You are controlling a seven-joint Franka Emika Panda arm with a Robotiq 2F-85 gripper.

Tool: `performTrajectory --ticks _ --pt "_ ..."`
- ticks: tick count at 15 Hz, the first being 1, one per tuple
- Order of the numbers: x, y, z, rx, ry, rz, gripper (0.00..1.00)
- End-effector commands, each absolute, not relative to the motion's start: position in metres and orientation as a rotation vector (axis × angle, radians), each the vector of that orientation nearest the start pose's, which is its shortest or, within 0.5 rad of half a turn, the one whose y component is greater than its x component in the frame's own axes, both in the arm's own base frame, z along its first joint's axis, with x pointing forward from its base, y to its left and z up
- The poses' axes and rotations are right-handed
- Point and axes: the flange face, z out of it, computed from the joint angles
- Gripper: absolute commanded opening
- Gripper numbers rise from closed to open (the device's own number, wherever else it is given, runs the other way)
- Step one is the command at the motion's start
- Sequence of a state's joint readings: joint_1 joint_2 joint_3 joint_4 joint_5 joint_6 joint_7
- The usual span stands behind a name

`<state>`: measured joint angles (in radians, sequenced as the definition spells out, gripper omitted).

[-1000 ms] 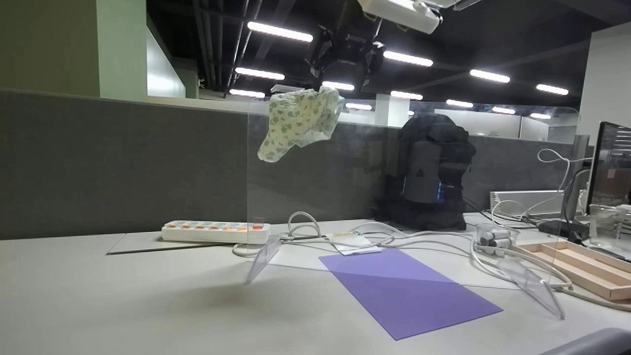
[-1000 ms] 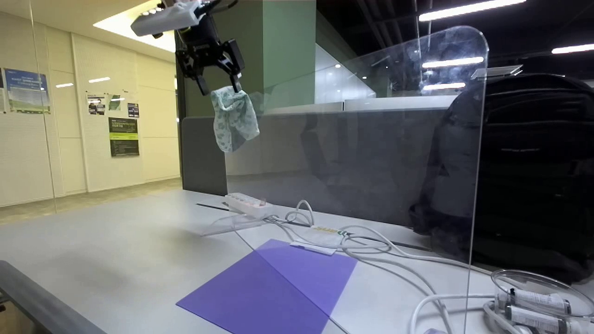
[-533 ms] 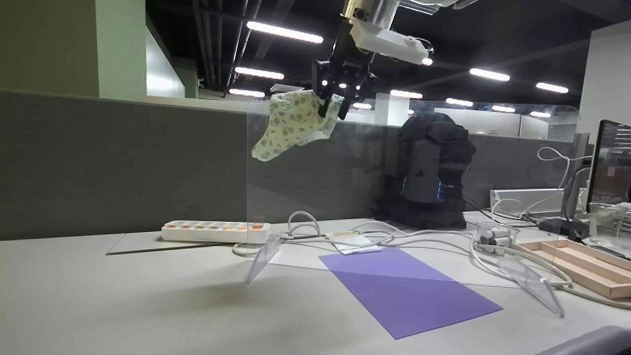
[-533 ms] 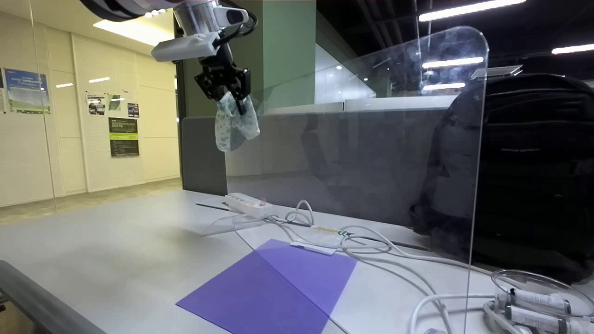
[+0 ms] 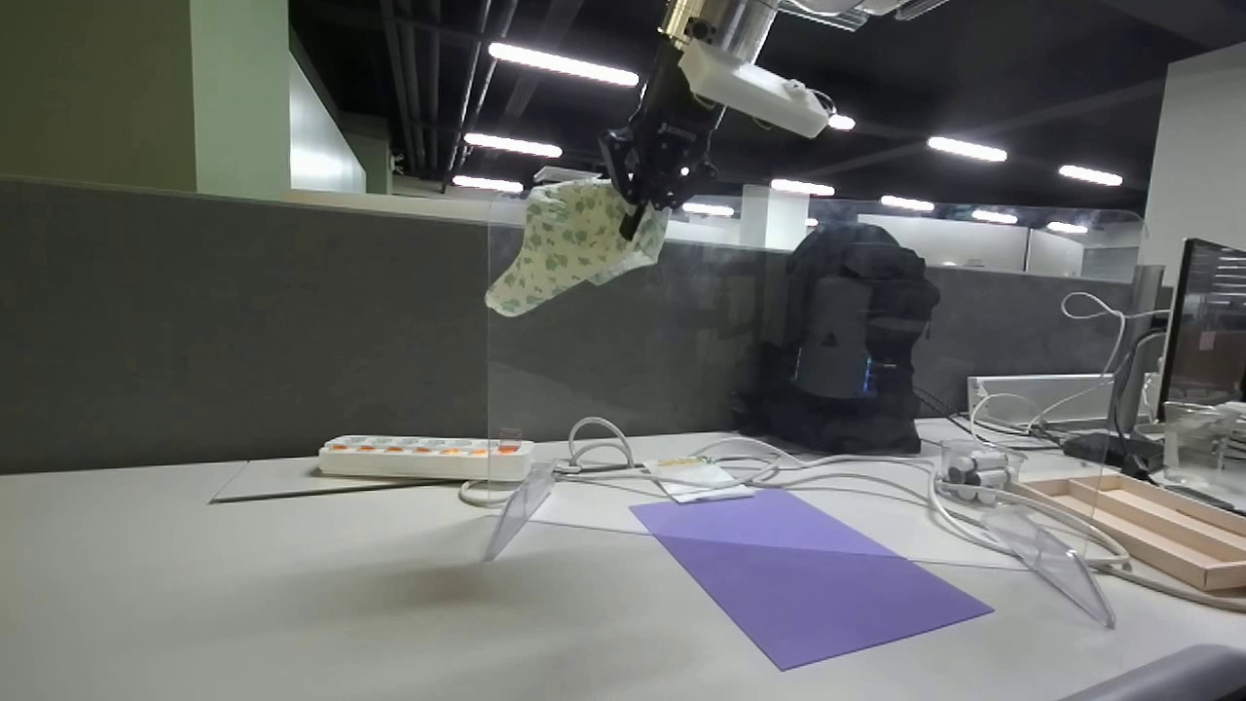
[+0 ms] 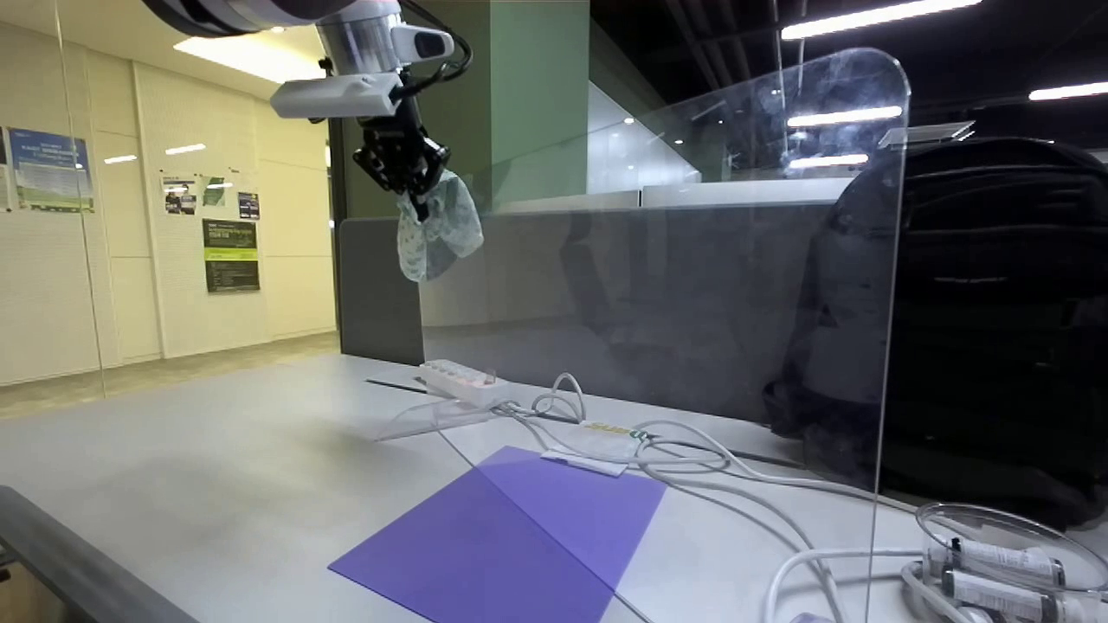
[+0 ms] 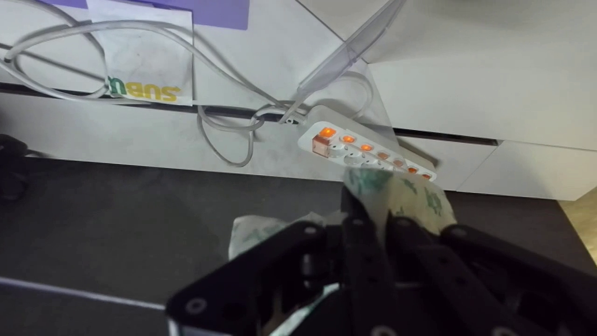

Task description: Put the cloth on the countertop

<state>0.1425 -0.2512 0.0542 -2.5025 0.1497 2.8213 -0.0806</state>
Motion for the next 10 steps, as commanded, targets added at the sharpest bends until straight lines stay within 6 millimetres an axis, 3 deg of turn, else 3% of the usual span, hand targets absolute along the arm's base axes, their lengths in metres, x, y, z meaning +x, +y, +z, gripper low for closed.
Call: performTrajectory --ticks 1,8,9,10 --pt "0.466 0.107 0.438 -2.886 -0.323 -0.748 0.01" --pt "0.435 0.155 0.405 -2.906 -0.547 -0.474 0.01" --pt "0.433 0.158 0.401 -2.912 -0.56 -0.445 0.29" --pt "0.431 0.161 0.398 -2.917 -0.569 -0.428 0.3"
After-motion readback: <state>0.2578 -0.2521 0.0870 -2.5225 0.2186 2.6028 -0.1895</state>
